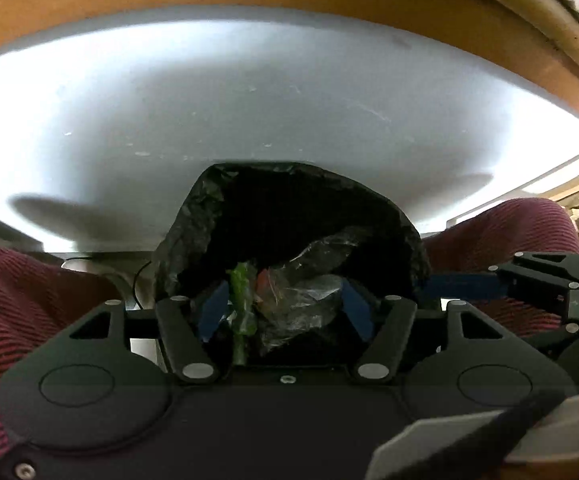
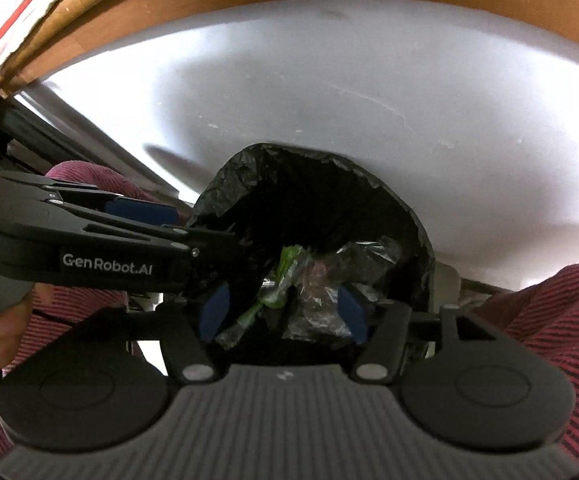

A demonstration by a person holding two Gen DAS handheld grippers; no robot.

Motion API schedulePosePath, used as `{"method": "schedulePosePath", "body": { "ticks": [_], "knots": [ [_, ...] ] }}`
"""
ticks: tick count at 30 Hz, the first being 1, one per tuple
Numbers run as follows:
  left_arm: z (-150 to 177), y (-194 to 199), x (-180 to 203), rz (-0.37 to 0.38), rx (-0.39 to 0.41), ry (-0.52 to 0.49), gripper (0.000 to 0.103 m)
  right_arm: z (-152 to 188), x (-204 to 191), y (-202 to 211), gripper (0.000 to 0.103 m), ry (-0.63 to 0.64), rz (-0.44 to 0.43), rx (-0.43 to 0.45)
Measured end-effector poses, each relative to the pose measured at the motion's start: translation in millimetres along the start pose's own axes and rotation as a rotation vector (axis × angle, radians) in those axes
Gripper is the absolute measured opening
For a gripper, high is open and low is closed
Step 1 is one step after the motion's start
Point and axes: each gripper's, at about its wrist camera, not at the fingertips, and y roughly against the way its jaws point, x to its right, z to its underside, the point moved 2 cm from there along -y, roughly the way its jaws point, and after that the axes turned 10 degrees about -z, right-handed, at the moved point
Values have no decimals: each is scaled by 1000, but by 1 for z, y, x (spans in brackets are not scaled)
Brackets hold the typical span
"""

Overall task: Collect trash
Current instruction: 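Lower both held wrappers into the black trash bag and open both grippers, then raise both tools back over the bed toward the potato sticks box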

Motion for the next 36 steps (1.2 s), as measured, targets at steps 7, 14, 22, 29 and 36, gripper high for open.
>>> {"method": "schedulePosePath", "body": {
  "ticks": [7, 14, 22, 29, 36],
  "knots": [
    [-1, 9, -2, -6, 22, -1, 66, 0, -1, 5, 76, 15, 9, 20],
    [-2, 25, -5, 2, 52, 6, 66, -5, -9, 23, 81, 84, 16, 57],
    [-8, 79, -10, 18, 157, -16, 68, -16, -32, 71, 89, 228, 1, 139],
    [-15, 139, -15, 40, 303, -87, 80, -32, -54, 117, 98, 356, -21, 239],
    [-37, 182, -28, 79, 421, -62, 82, -50, -62, 154, 101, 409, -52, 353]
  ]
}}
